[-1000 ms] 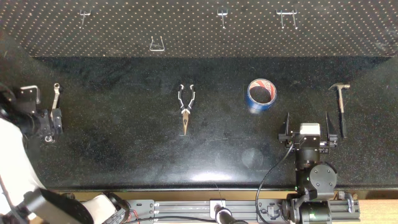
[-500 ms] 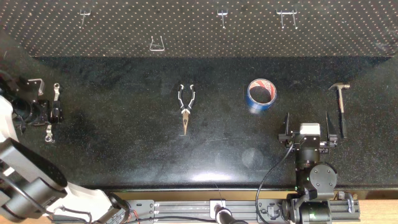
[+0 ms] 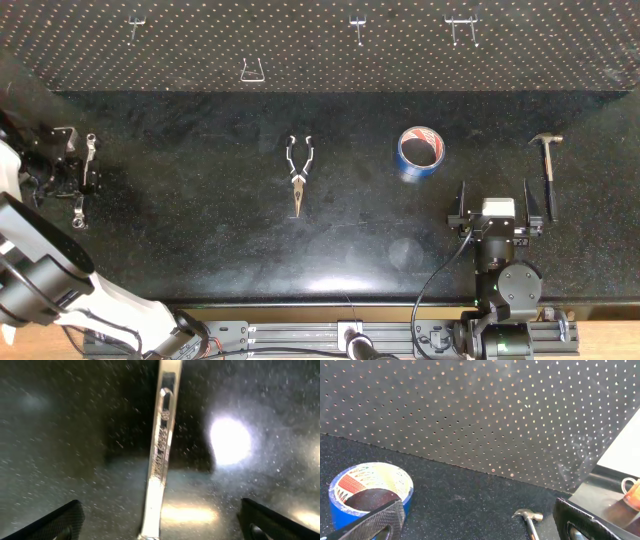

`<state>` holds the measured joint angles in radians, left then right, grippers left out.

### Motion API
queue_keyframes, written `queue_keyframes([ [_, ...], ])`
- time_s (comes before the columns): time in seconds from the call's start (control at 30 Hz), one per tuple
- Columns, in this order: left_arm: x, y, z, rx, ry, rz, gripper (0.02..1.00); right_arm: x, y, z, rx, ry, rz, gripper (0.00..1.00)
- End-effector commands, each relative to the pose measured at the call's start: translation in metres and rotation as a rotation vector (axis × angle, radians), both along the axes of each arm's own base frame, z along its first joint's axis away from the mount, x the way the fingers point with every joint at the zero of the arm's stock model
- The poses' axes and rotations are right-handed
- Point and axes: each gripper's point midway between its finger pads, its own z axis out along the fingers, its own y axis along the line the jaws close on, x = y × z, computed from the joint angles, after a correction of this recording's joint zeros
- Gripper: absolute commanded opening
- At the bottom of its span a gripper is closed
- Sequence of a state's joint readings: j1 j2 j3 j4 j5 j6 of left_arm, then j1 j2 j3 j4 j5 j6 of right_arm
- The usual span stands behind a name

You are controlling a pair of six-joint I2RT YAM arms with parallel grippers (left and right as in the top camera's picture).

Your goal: Place Tools Onto Pegboard

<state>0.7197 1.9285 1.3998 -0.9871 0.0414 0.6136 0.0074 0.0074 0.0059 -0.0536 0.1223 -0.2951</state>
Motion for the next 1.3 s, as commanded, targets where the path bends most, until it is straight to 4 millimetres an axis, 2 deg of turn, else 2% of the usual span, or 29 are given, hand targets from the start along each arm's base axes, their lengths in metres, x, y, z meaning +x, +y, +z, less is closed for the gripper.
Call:
queue_keyframes([
  [0.03,0.012,0.014,-0.002,0.014,-0.002,-0.039,0.993,-0.001,-0.004,-0.003,-0.011,0.010,-0.023,0.976],
  [0.27,0.015,0.005,-0.019,-0.016,0.034,-0.097,0.993,-0.001,-0.004,-0.003,-0.011,0.010,-0.023,0.976],
  [1.3,0.019,0.011,-0.032,0.007,0.060,-0.106,0.993,-0.001,-0.004,-0.003,-0.011,0.010,-0.023,0.976],
])
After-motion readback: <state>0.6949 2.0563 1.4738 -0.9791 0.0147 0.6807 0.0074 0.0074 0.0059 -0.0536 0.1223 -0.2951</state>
